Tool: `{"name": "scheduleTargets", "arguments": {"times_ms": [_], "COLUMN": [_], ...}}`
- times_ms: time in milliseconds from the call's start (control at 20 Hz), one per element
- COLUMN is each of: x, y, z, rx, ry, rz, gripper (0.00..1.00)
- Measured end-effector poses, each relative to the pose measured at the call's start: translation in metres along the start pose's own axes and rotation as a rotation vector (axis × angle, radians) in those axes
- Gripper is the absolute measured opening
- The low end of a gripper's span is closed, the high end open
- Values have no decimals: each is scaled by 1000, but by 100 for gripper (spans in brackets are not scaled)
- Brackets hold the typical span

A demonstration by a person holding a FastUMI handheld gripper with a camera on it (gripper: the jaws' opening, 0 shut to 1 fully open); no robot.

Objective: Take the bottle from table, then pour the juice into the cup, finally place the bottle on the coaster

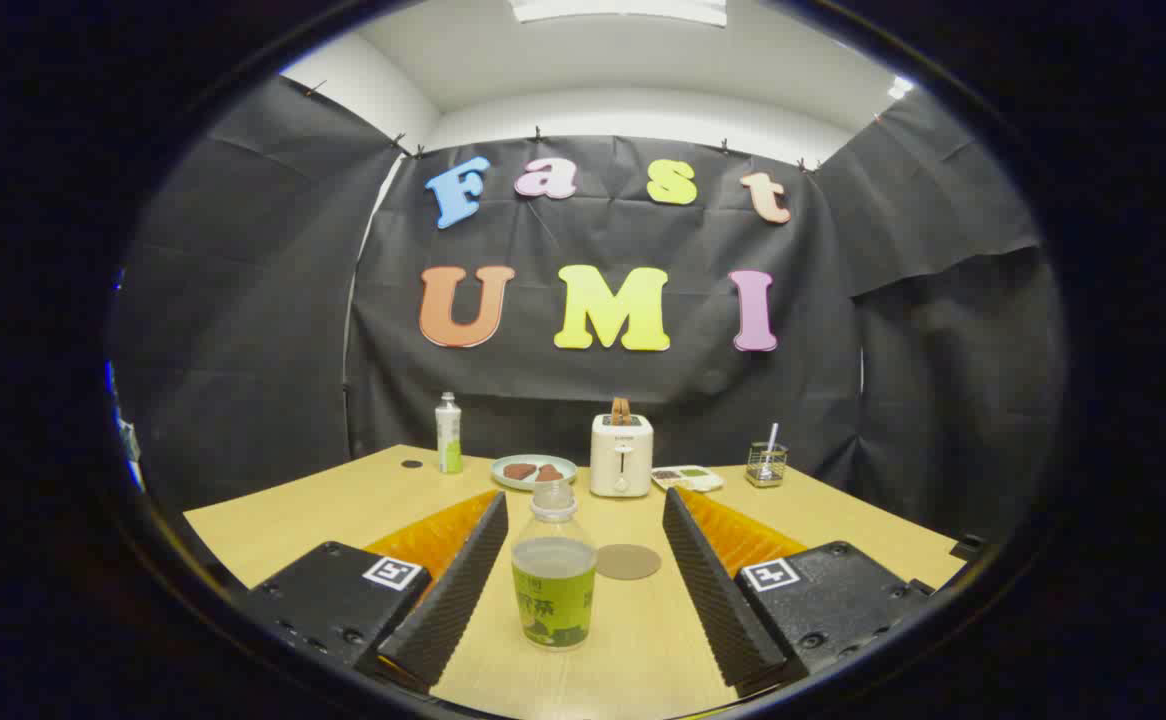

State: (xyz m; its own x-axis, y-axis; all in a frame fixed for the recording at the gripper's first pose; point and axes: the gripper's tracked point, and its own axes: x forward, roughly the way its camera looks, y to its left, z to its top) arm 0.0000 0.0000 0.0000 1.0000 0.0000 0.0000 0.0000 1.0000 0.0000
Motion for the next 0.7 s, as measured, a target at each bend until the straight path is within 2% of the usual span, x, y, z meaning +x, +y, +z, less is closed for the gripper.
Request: {"name": "scheduleTargets", "arguments": {"times_ms": [700], "x": [1], "y": [-5], "z": [-4], "rx": [7], "ry": [13], "rz": [-7], "gripper": [100]}}
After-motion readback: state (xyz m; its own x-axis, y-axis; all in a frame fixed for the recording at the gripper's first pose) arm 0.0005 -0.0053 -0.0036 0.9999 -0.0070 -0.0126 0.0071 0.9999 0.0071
